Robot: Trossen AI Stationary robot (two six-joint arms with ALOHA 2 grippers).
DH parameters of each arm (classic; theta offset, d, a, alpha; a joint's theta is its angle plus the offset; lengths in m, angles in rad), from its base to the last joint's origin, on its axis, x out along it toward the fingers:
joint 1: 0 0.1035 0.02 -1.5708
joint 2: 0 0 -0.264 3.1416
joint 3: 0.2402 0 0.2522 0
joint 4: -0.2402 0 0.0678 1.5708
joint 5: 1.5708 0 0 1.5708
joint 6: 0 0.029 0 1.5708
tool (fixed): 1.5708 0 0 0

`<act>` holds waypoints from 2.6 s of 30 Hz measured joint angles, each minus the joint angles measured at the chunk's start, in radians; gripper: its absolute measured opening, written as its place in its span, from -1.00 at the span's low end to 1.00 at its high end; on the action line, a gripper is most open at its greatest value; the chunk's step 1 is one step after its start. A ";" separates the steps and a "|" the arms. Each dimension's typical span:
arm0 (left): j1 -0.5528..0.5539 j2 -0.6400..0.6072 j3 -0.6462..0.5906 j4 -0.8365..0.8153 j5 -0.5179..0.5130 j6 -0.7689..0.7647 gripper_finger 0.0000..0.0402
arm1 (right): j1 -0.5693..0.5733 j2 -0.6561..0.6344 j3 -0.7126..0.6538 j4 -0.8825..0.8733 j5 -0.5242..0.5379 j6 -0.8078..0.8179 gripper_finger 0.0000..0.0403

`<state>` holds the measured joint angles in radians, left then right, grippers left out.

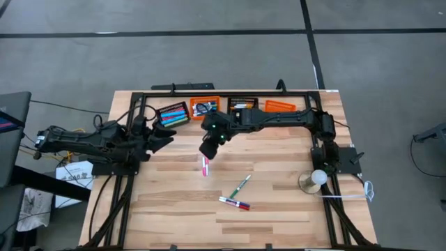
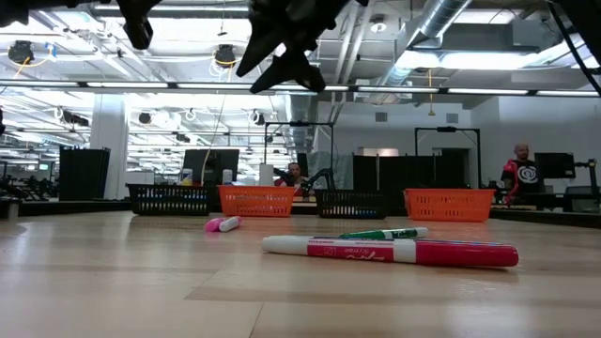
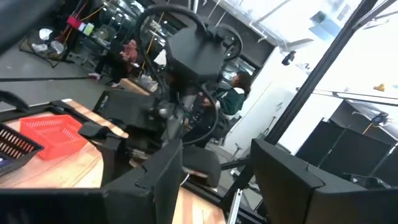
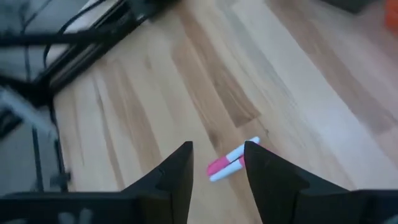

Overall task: Pick & Place Markers
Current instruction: Put the right pink mini highlighter pen into the right black bin

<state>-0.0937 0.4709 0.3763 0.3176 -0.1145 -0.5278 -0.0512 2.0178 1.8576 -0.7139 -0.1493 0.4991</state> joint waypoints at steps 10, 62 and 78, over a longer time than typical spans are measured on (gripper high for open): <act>0.000 -0.046 0.000 0.008 0.126 -0.003 -0.05 | 0.067 0.001 -0.152 0.122 0.140 0.402 0.04; 0.000 0.056 0.001 0.015 0.198 -0.029 -0.05 | 0.022 0.246 -0.112 0.128 0.018 0.391 -0.10; 0.000 0.056 0.001 0.016 0.197 -0.030 -0.05 | 0.028 0.247 -0.113 0.301 -0.083 0.260 -0.15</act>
<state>-0.0933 0.5266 0.3771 0.3338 0.0830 -0.5579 -0.0228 2.2650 1.7450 -0.4127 -0.2319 0.7593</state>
